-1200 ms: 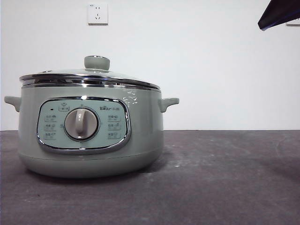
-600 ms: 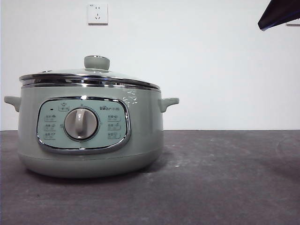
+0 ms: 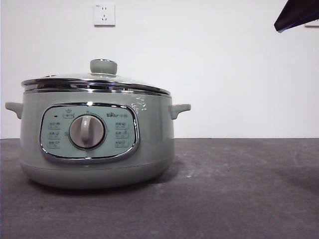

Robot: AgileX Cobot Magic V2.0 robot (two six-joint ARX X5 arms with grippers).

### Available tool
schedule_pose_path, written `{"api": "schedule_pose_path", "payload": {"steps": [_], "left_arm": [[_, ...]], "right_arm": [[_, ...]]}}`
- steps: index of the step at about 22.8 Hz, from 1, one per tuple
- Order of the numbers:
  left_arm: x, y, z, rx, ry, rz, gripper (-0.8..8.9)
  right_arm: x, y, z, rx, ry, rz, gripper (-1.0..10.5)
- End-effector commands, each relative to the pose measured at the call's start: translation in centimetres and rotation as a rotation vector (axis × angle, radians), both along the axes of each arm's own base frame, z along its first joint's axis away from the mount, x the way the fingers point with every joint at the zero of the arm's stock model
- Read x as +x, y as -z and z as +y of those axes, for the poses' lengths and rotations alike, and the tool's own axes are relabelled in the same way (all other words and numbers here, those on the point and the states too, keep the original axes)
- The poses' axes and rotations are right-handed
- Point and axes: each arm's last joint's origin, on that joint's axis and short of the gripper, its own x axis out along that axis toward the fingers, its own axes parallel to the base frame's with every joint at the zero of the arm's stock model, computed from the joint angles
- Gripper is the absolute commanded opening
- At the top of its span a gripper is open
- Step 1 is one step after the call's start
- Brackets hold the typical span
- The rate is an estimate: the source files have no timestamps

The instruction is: Pick up the potato,open the lid,put the potato in the pot,close the lid

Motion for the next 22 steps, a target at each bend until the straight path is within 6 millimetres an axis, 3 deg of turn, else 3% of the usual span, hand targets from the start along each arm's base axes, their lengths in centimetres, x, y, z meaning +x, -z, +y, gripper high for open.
{"api": "schedule_pose_path", "payload": {"steps": [1, 6, 13, 17, 22], "left_arm": [[0.1, 0.5, 0.0, 0.005, -0.003, 0.012, -0.03], [0.1, 0.5, 0.0, 0.005, -0.004, 0.011, -0.03], [0.1, 0.5, 0.0, 0.005, -0.003, 0.011, -0.03], [0.1, 0.5, 0.0, 0.005, -0.003, 0.012, -0.03], [0.1, 0.5, 0.0, 0.005, -0.003, 0.012, -0.03]], "right_arm": [[0.0, 0.1, 0.0, 0.004, 0.006, 0.004, -0.2], [-0.4, 0.2, -1.7, -0.129, 0.007, -0.063, -0.2], [-0.9, 2.9, -7.4, 0.008, 0.285, -0.206, -0.2], [-1.2, 5.8, -8.1, 0.034, 0.355, -0.309, -0.2], [-1.3, 9.0, -8.2, 0.089, 0.369, -0.303, -0.2]]}}
